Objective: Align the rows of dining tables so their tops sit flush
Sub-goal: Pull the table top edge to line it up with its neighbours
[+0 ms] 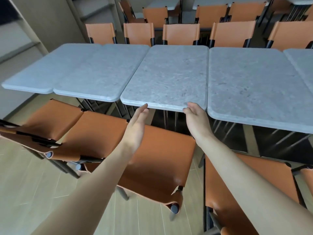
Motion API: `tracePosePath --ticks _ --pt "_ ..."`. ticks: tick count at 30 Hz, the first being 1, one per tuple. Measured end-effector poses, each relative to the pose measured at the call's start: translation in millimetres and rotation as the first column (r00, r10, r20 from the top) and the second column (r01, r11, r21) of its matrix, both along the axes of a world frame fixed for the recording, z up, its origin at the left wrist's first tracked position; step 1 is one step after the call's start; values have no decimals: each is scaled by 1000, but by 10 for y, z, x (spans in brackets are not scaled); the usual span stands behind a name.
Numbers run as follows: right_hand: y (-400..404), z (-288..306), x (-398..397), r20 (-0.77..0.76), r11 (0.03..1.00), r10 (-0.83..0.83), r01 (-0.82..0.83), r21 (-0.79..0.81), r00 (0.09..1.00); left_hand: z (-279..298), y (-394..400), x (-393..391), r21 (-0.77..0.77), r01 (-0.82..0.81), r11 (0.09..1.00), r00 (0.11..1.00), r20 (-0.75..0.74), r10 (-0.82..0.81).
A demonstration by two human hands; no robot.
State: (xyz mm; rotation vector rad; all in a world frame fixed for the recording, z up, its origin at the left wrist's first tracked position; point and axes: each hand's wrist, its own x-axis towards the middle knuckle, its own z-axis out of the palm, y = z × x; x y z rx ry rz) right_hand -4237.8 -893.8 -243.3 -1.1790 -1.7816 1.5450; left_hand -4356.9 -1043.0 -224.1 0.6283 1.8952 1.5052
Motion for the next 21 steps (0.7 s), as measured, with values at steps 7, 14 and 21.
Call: tracePosePath --ticks 7,14,21 --pt "11 -88 -243 -46 999 -44 43 -19 998 -59 144 -266 -54 8 999 999 32 -6" --pt "419 -401 -336 -60 948 -314 316 26 947 -343 694 -422 -138 54 989 997 61 -46" --pt "1021 -911 -353 -145 634 -772 765 -113 618 -471 1456 -738 -222 90 971 984 168 -53"
